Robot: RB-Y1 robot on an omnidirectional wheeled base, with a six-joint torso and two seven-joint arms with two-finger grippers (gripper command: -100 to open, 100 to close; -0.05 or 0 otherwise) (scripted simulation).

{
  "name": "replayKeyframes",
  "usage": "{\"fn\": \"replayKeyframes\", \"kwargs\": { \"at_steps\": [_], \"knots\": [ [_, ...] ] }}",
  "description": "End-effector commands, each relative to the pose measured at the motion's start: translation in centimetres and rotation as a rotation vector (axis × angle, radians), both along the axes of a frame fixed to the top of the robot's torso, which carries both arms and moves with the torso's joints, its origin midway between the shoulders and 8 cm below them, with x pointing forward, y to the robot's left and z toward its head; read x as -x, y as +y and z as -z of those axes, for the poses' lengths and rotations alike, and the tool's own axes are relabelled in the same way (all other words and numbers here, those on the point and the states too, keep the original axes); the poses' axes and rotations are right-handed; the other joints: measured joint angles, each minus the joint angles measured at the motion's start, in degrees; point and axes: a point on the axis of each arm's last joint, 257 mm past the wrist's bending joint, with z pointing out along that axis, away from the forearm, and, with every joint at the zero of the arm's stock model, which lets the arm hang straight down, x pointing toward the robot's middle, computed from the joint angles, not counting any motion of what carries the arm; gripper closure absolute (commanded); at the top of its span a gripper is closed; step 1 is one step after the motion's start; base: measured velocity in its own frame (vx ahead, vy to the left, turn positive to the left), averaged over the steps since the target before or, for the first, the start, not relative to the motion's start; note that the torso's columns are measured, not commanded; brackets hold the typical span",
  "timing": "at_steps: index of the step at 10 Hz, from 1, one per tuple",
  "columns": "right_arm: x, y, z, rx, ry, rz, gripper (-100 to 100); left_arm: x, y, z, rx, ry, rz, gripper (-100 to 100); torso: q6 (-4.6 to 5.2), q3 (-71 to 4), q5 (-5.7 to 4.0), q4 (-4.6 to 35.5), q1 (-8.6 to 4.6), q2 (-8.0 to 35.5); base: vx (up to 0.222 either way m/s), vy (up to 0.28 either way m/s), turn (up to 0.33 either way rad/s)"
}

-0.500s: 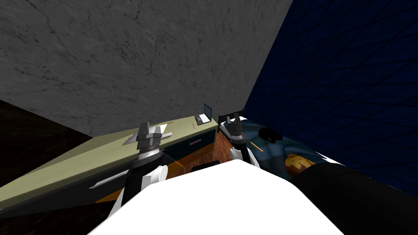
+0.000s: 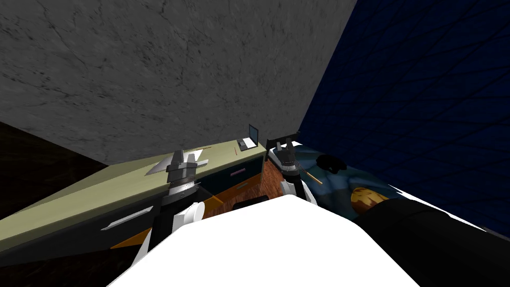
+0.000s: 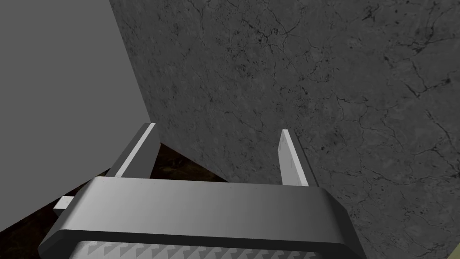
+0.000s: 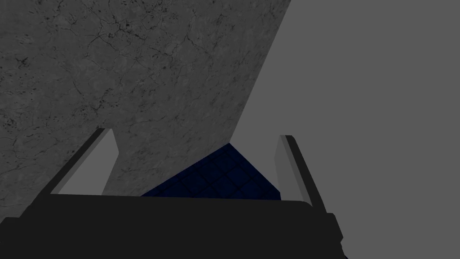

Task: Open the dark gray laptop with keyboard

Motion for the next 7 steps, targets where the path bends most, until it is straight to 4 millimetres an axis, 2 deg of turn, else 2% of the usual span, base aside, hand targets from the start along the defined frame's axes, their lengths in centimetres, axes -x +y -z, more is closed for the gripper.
{"fn": "replayKeyframes", "kwargs": {
  "at_steps": [1,4,5,7],
  "knots": [
    [0.0,0.0,0.0,0.000,0.000,0.000,0,0.0,0.0,0.0,0.000,0.000,0.000,0,0.00,-8.44,0.00,4.23,0.00,4.24,0.000,0.000,0.000],
    [0.0,0.0,0.0,0.000,0.000,0.000,0,0.0,0.0,0.0,0.000,0.000,0.000,0,0.00,-33.81,0.00,16.92,0.00,16.93,0.000,0.000,0.000],
    [-0.2,0.1,0.4,0.037,0.014,-0.002,-100,0.0,0.0,0.0,0.000,0.000,0.000,0,0.00,-42.27,0.00,21.14,0.00,21.16,0.007,0.002,0.034],
    [-0.5,0.2,1.2,0.104,0.042,0.004,-100,0.0,0.0,0.0,0.000,0.001,0.000,0,-0.01,-47.34,0.00,23.59,0.00,23.62,0.006,0.002,0.066]
  ]
}}
